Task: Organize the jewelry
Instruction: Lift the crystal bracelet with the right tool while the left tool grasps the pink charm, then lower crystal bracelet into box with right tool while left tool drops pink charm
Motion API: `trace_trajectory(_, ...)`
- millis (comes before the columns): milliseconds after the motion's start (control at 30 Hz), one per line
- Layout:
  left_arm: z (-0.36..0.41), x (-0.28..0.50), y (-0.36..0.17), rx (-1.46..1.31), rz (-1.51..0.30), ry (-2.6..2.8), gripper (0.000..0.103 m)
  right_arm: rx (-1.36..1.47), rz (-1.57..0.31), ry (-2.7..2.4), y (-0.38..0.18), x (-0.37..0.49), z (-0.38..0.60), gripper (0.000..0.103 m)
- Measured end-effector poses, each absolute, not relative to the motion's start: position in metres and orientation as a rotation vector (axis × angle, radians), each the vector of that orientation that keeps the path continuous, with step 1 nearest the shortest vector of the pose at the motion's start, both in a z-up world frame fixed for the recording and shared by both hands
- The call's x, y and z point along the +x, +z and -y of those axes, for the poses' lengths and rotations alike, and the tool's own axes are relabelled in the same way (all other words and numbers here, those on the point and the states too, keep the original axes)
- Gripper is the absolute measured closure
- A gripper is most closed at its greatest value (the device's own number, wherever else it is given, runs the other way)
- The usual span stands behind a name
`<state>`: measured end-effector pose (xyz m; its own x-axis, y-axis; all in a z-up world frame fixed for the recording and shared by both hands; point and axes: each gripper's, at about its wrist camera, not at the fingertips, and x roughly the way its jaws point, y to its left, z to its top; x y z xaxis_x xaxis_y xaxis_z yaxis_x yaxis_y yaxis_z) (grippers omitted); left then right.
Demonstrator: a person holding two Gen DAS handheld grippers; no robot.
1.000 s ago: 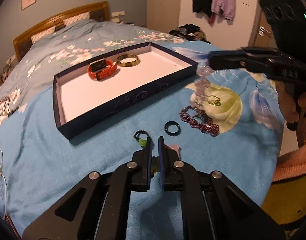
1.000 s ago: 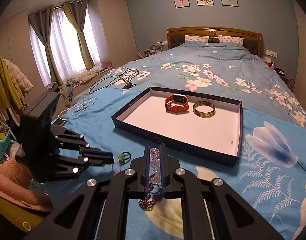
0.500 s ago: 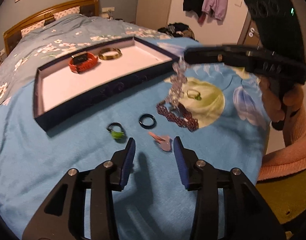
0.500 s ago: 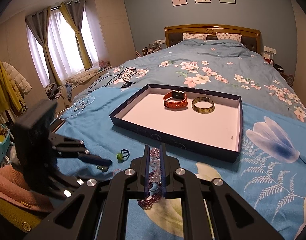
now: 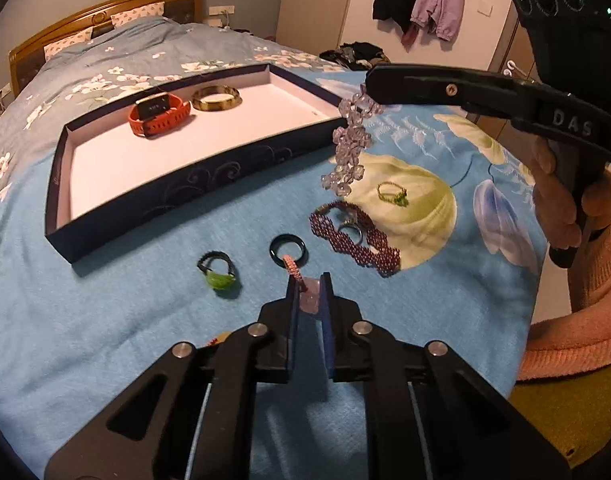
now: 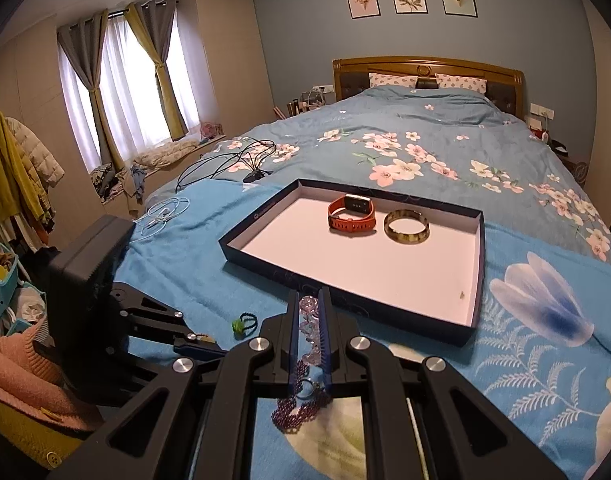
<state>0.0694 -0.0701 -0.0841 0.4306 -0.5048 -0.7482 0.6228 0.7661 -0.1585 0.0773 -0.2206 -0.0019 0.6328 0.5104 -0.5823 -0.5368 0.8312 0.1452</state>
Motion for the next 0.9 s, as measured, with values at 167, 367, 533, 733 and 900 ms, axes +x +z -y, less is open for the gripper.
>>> trace_trajectory(167,0.061,0.076,-0.070,0.131,-0.839,-0.691,0.093,-0.045,-0.633,0.595,0.004,0.086,0.220,0.095)
trace_trajectory(367,0.052,0.088,-0.043,0.129,-0.763,-0.656,0.093,-0.040,-0.598,0.590,0.018,0.102,0.220,0.095)
trace_trajectory(533,0.046,0.113,-0.026,0.125,-0.735,-0.616,0.093,-0.037,-0.588,0.575,0.023,0.123,0.215,0.095)
trace_trajectory(733,0.047,0.143,-0.021,0.136,-0.734,-0.582,0.093,-0.043,-0.596,0.558,0.021,0.152,0.207,0.095)
trace_trajectory(900,0.050,0.169,-0.026,0.152,-0.755,-0.551,0.093,-0.049,-0.612,0.538,0.016,0.178,0.201,0.095)
